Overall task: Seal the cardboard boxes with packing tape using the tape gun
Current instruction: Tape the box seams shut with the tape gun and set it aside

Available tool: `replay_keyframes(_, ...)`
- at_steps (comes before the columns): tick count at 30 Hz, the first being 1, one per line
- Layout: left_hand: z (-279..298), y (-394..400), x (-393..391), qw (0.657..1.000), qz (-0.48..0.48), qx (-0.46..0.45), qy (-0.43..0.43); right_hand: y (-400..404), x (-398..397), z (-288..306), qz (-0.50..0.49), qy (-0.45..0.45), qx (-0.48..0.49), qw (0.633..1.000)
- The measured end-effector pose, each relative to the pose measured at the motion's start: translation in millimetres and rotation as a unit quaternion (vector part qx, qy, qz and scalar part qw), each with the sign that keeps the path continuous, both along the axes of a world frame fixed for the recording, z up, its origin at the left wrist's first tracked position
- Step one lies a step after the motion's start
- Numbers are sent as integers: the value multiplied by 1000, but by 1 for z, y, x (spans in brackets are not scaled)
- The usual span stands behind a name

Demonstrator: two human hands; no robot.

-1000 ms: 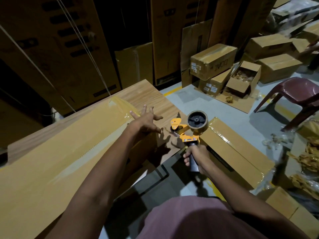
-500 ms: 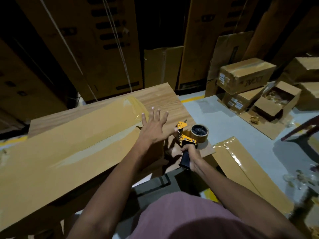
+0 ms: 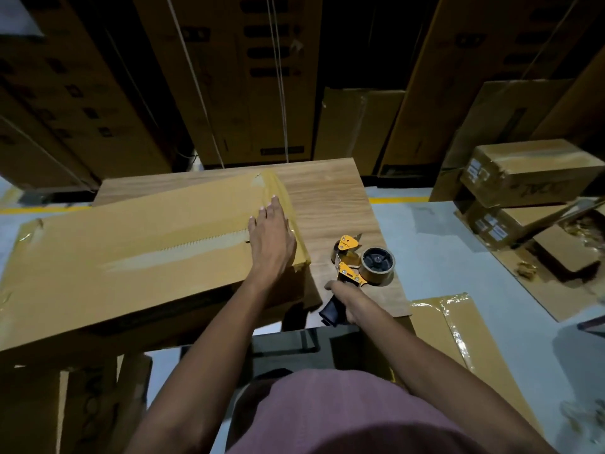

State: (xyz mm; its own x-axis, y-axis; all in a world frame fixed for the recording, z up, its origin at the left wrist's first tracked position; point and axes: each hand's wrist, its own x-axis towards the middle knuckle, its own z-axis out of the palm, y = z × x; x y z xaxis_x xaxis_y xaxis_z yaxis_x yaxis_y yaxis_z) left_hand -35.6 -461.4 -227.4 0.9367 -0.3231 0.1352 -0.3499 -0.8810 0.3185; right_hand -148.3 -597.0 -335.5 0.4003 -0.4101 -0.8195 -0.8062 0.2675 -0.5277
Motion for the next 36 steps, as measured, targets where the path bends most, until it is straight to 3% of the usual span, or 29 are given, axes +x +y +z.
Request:
replay_keyframes(3,6,-3,3,1000,11,18,-5,12,-1,48,58,5,-115,992)
replay_keyframes(5,9,-4,6,999,11,46,-10,15,4,70,93,-51,-167,980)
replay_keyframes(9,15,-2,19,997,-16,80,6,30,17,108,124,-226,-117,959)
replay_keyframes(12,24,1,35,992,-45,110,44,50,22,122,226,-254,-142,930)
replay_keyframes(15,33,5,59,982,-71,149,93,65,28,129,286,-225,-193,911)
replay_keyframes(18,40,12,86,969,-90,177,147,67,43,129,264,-196,-184,926)
replay_keyframes(26,43,18,128,943,-162,221,190,75,81,145,218,-179,-166,945)
replay_keyframes(32,35,27,144,939,-201,190,203,91,58,115,184,-110,-311,926)
replay_keyframes(36,36,28,149,937,-212,199,192,89,73,119,216,-63,-340,913)
